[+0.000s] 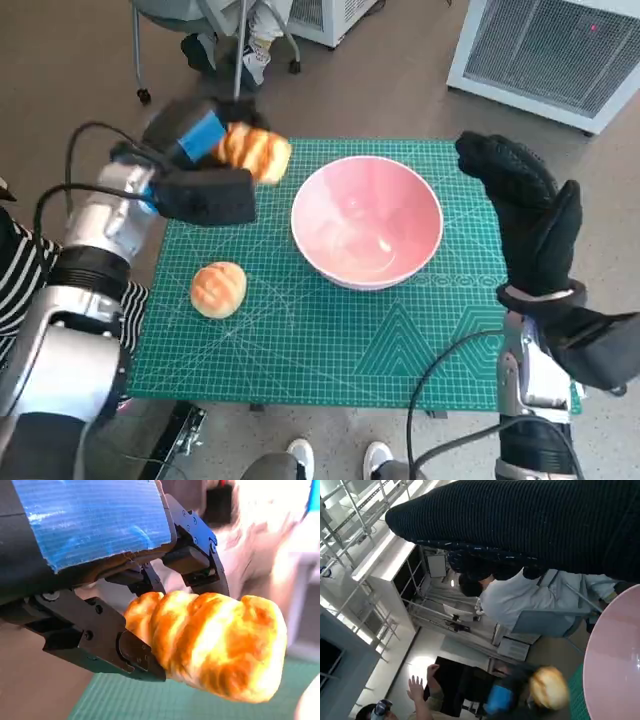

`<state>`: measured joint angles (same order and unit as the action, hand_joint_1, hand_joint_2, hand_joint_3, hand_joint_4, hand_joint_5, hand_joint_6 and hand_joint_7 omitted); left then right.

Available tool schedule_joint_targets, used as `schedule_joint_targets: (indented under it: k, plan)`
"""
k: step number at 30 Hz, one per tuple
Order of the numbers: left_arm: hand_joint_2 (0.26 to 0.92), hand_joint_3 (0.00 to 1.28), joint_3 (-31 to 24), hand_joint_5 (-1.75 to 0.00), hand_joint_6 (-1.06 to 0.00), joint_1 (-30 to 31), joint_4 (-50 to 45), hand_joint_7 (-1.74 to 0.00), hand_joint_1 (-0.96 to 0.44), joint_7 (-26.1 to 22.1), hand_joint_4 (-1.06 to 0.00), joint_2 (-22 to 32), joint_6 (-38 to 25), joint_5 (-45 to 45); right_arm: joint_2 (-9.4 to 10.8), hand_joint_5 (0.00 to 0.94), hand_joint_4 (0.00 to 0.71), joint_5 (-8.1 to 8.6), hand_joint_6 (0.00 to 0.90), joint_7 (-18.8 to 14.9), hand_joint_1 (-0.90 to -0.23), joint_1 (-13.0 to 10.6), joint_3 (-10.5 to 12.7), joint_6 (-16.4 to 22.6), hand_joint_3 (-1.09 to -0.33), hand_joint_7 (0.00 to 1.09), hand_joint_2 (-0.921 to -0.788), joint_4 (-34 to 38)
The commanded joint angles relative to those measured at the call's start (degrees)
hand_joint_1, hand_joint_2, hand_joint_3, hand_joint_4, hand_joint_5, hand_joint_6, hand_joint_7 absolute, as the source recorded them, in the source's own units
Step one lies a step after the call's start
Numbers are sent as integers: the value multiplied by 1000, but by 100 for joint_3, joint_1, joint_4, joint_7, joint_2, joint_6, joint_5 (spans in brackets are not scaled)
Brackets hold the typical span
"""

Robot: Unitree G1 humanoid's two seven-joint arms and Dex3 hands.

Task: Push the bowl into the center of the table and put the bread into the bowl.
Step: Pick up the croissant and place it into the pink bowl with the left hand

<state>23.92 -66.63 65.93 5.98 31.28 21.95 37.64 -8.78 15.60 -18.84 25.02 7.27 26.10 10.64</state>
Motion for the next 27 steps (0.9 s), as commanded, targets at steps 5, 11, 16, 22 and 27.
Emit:
schedule_joint_targets:
  k: [5, 11, 16, 22, 27]
  plan:
    - [914, 12, -319, -1005, -667, 171, -1160, -1167, 2, 256, -797, 31, 379, -187, -2, 1, 206, 9, 164, -82, -682, -35, 5, -23, -708, 322, -921, 151]
    - [918, 19, -370, -1039, -646, 440, -2207, -1169, 1, -78, -786, -117, 249, -255, 8, 1, 206, 45, 163, -121, -682, -24, 20, -6, -709, 324, -921, 173]
    - [918, 24, -316, -1070, -640, 616, -2914, -1149, 1, -387, -781, -280, -8, -159, 10, 1, 206, 55, 162, -147, -682, -35, 36, 23, -709, 326, -921, 191]
    - [916, 14, -99, -1041, -650, 557, -2714, -1139, 1, -546, -802, -686, 0, -62, 7, 0, 205, 61, 160, -173, -682, -73, 55, 74, -709, 329, -921, 194]
    - [919, 19, 89, -1041, -633, 438, -2231, -1162, 1, -479, -796, -1006, 138, 13, 10, 0, 205, 62, 159, -179, -682, -92, 71, 103, -709, 331, -921, 206]
